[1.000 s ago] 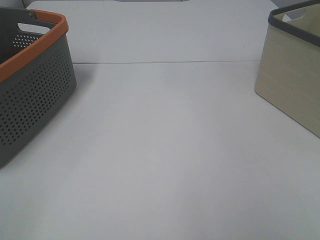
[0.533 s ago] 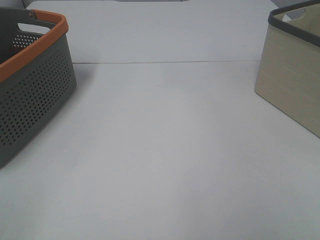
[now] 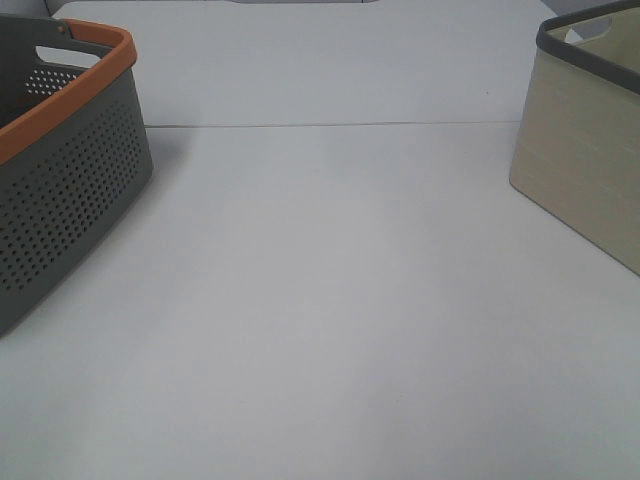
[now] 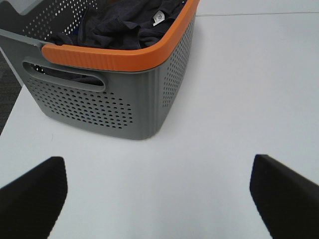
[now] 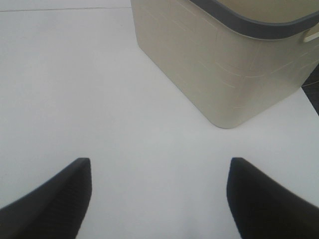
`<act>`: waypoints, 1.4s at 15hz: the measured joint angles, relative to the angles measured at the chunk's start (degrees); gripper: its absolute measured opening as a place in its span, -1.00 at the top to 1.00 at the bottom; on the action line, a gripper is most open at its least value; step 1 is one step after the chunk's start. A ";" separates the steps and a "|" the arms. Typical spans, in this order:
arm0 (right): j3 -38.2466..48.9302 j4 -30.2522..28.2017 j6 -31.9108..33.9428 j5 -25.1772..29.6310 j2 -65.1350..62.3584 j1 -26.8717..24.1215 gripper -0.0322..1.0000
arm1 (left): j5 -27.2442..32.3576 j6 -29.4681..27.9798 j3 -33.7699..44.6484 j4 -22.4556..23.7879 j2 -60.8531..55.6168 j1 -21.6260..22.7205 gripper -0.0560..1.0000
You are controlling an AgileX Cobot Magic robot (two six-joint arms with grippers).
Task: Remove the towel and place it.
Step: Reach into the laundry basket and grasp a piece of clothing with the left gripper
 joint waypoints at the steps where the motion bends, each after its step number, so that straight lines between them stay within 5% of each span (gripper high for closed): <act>1: 0.00 0.00 0.00 0.00 0.00 0.00 -0.36 | 0.06 0.00 -0.40 -0.34 0.00 0.00 -0.88; 5: 0.00 0.00 0.00 0.00 0.00 0.00 -0.36 | 4.93 3.84 -13.29 -1.78 10.31 0.00 -0.88; 10: 0.00 0.00 0.00 0.00 0.00 0.00 -0.36 | 9.22 22.23 -35.35 -1.03 37.30 0.00 -0.88; 14: 0.00 0.00 0.00 0.00 0.00 0.00 -0.36 | 9.22 35.35 -46.24 5.44 53.74 0.00 -0.88; 18: 0.00 0.00 0.00 0.00 0.00 0.00 -0.36 | 8.14 41.48 -48.82 14.73 65.55 0.00 -0.88; 21: 0.00 0.00 0.00 0.00 0.00 0.00 -0.36 | -2.12 46.01 -48.82 18.91 75.57 0.00 -0.88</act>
